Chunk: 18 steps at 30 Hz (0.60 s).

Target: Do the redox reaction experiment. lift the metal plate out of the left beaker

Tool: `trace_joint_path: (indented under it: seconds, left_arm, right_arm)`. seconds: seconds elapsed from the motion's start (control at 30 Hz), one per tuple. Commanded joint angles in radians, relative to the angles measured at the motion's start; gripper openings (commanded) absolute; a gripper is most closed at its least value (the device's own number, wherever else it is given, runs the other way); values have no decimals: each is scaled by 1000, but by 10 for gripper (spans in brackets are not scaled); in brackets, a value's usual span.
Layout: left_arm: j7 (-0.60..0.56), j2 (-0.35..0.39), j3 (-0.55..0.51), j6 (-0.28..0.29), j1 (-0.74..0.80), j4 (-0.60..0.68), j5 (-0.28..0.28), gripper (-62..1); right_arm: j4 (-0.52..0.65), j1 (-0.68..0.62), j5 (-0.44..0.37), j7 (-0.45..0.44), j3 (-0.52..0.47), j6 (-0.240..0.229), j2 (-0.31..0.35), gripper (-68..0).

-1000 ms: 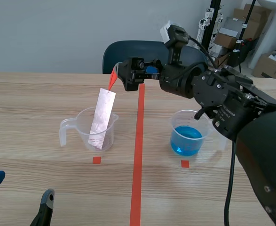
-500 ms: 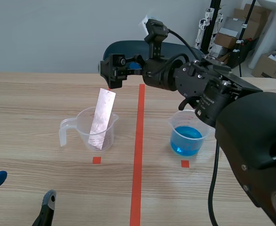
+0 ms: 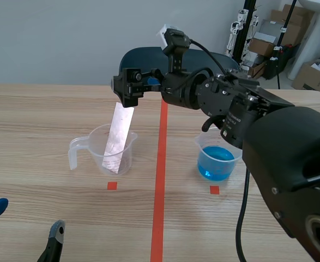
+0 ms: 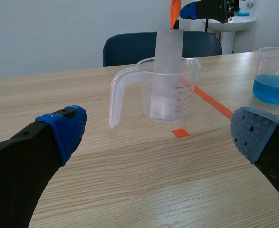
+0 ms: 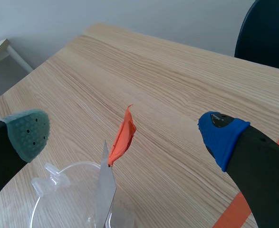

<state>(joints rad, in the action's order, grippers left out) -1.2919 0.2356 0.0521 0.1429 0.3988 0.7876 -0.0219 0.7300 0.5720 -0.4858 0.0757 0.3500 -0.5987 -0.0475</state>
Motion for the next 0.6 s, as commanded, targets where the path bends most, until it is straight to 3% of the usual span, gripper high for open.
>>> trace_joint_path:
  seconds: [0.0, 0.17, 0.37, 0.57]
  left_arm:
    - [-17, 0, 1, 1, -2, 16, 2, 14]
    - [-17, 0, 1, 1, -3, 16, 2, 14]
    - [-17, 0, 1, 1, -3, 16, 3, 14]
    - [-17, 0, 1, 1, -3, 16, 3, 14]
  right_arm:
    - [11, 40, -14, -19, 3, -4, -11, 4]
    - [11, 40, -14, -19, 3, -4, -11, 4]
    - [11, 40, -14, -18, 3, -4, -11, -150]
    - [11, 40, -14, -14, 3, -4, -11, -250]
